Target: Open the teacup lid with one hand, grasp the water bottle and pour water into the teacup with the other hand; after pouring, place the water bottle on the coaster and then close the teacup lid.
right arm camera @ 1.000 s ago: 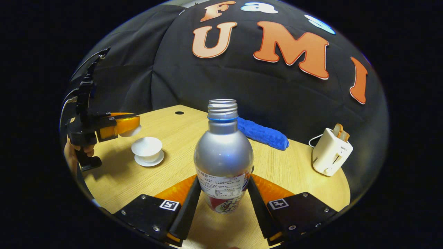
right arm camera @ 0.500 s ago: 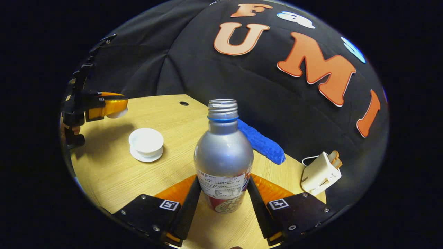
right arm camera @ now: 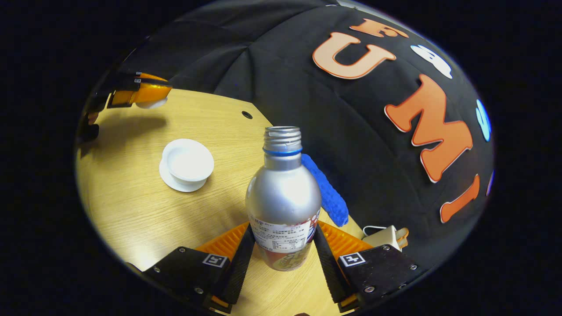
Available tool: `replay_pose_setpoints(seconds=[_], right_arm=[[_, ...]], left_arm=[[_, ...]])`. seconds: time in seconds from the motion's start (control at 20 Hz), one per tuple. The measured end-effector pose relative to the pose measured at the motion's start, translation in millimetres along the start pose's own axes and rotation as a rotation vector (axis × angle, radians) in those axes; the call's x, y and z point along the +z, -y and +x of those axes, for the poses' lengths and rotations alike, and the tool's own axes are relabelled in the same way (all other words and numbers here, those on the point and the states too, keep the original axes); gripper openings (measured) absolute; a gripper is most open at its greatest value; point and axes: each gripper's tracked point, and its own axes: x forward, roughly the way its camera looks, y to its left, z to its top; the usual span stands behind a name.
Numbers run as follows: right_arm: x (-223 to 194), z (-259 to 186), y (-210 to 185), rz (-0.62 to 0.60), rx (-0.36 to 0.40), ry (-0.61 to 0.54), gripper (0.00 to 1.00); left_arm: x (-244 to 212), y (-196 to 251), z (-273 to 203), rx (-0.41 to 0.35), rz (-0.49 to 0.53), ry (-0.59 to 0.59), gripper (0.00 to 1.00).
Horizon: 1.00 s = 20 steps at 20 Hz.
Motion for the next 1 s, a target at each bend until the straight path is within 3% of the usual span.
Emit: replay_pose_setpoints(seconds=[0.4,0.45,0.5,0.55,0.6,0.95,1.0], right_arm=[[10.0,3.8,-7.7,-0.196,-0.073,0.011,0.78],[10.3,2.9,-8.4,-0.215,-0.079,0.012,0.74],[11.3,2.6,-7.6,-0.232,-0.086,0.014,0.77],[11.0,2.9,-7.1,-0.253,-0.092,0.013,0.74],[10.1,3.2,-5.6,-0.279,-0.095,0.01,0.78],[12.1,2.6,0.1,-0.47,-0.122,0.015,0.77],[13.4,1.2,1.6,-0.488,-0.127,0.017,0.77]], left_arm=[[-8.5,-15.7,1.1,0.014,-0.001,-0.016,0.29],[-7.7,-17.6,1.2,0.015,-0.001,-0.016,0.32],[-8.2,-18.5,1.8,0.015,-0.001,-0.017,0.32],[-9.2,-20.3,1.9,0.018,0.001,-0.021,0.32],[-10.0,-22.8,2.2,0.02,0.001,-0.021,0.32],[-15.8,-34.8,-0.7,0.034,-0.007,-0.033,0.29],[-18.1,-35.8,-0.8,0.035,-0.011,-0.037,0.32]])
